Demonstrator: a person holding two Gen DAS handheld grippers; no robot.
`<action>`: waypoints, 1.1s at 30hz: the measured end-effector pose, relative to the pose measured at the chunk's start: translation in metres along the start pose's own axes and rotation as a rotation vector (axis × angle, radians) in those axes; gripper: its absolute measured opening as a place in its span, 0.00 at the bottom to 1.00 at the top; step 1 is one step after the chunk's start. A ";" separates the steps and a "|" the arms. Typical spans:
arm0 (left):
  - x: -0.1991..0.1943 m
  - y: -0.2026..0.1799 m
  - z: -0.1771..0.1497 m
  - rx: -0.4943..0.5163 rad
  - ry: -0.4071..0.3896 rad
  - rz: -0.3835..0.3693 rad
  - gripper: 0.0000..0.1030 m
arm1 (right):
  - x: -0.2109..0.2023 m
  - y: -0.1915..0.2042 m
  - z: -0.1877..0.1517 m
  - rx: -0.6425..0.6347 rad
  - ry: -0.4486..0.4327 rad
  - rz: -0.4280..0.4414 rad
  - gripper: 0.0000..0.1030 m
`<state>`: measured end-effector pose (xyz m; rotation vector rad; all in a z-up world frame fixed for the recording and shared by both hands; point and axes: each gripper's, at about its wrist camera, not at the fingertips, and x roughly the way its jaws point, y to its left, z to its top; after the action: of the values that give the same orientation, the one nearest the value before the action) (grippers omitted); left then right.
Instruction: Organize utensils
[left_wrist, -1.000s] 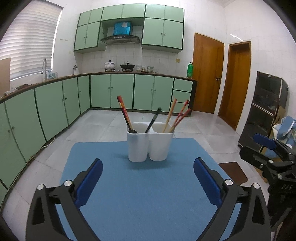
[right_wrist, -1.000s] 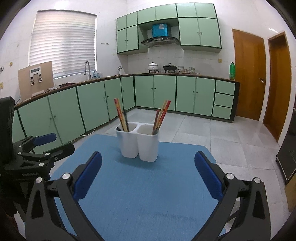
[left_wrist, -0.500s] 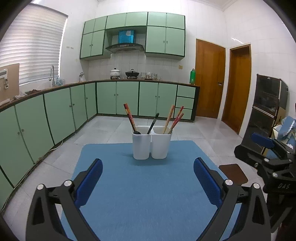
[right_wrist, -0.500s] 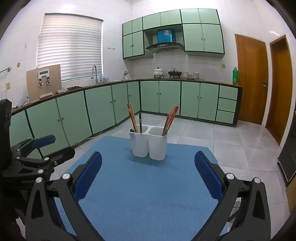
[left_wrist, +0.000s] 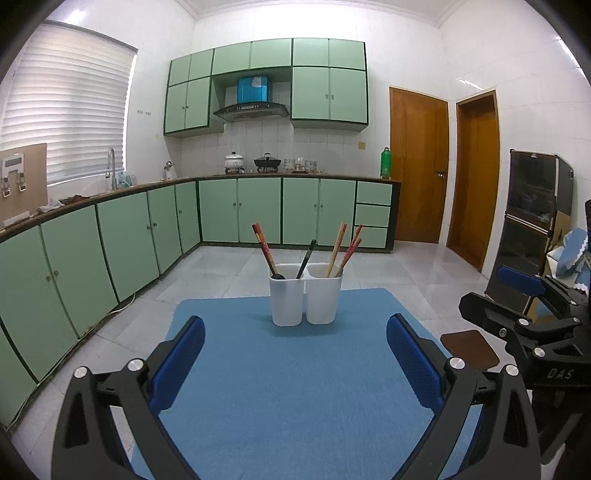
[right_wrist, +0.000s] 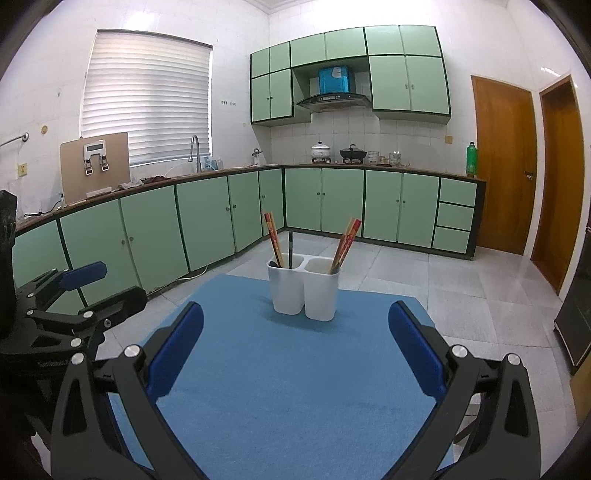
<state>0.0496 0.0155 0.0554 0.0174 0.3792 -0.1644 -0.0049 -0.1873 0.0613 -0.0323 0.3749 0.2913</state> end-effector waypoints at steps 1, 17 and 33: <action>-0.002 -0.001 0.000 0.001 -0.004 0.001 0.94 | -0.001 0.000 0.000 0.000 -0.002 0.001 0.94; -0.011 0.002 -0.003 -0.006 -0.021 0.002 0.94 | -0.004 0.004 -0.002 -0.006 -0.001 0.002 0.94; -0.016 0.006 -0.004 -0.013 -0.026 0.004 0.94 | -0.006 0.009 -0.004 -0.014 -0.004 0.003 0.94</action>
<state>0.0342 0.0238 0.0577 0.0031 0.3546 -0.1582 -0.0138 -0.1809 0.0603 -0.0451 0.3688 0.2967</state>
